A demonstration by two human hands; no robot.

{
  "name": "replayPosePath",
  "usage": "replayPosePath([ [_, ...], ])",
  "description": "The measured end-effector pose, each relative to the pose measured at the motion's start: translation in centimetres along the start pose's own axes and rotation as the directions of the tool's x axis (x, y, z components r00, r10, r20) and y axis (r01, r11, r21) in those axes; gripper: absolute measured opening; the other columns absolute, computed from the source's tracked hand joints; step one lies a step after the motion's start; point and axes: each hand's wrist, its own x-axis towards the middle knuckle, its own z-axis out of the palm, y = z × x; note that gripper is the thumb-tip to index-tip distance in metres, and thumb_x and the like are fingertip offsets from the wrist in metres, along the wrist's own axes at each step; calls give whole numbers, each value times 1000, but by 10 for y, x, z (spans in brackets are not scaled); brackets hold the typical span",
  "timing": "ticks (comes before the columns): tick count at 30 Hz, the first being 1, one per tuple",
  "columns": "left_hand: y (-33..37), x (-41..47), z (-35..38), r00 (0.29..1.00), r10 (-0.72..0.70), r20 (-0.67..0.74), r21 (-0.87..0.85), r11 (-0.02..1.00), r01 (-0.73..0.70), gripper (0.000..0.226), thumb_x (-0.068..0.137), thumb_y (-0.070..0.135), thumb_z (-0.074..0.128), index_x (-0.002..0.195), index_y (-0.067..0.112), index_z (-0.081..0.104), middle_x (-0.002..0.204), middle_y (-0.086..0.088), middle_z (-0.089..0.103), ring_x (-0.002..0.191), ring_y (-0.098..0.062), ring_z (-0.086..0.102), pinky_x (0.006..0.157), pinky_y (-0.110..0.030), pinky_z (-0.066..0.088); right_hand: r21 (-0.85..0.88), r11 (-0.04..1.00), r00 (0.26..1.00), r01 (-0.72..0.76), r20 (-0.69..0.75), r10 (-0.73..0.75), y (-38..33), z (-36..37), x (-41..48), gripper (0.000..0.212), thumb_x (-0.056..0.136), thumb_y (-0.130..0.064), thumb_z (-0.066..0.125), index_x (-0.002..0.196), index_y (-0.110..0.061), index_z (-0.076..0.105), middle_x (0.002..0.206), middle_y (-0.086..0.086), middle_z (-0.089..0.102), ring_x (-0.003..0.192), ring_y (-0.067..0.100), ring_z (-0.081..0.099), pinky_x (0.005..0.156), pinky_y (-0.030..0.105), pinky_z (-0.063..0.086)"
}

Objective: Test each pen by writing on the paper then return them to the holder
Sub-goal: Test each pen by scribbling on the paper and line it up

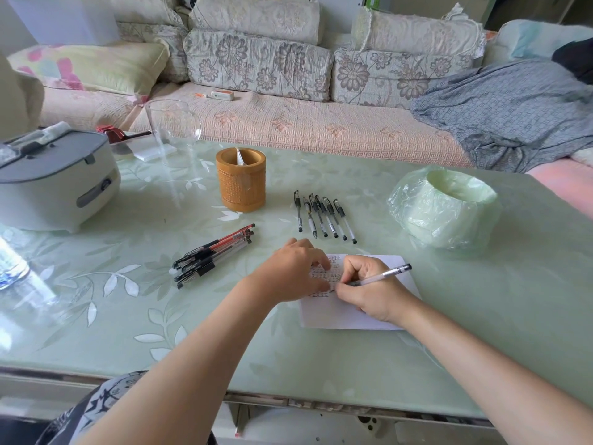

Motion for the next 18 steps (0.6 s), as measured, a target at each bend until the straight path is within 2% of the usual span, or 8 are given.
replayPosePath([
  [6, -1, 0, 1, 1000, -13, 1, -30, 999, 13, 38, 76, 41, 77, 112, 33, 66, 107, 2, 52, 106, -16, 42, 93, -31, 42, -115, 992, 999, 48, 17, -46, 0, 2, 1, 30, 80, 0, 68, 63, -13, 47, 51, -15, 42, 47, 6, 33, 47, 21, 28],
  [12, -1, 0, 1, 1000, -24, -6, -36, 999, 24, 38, 77, 42, 77, 112, 33, 66, 108, 2, 52, 108, -16, 42, 92, -29, 41, -144, 986, 997, 81, 5, -81, -1, 3, 0, 24, 70, -18, 68, 62, -13, 46, 57, -7, 44, 54, 11, 36, 51, 25, 27],
  [18, -1, 0, 1, 1000, -27, 0, -36, 999, 27, 39, 77, 41, 78, 113, 33, 65, 108, 2, 51, 106, -16, 41, 89, -25, 38, -137, 985, 995, 102, 16, -100, 3, 2, -1, 23, 74, -11, 68, 62, -13, 48, 58, -8, 45, 55, 9, 37, 53, 25, 27],
])
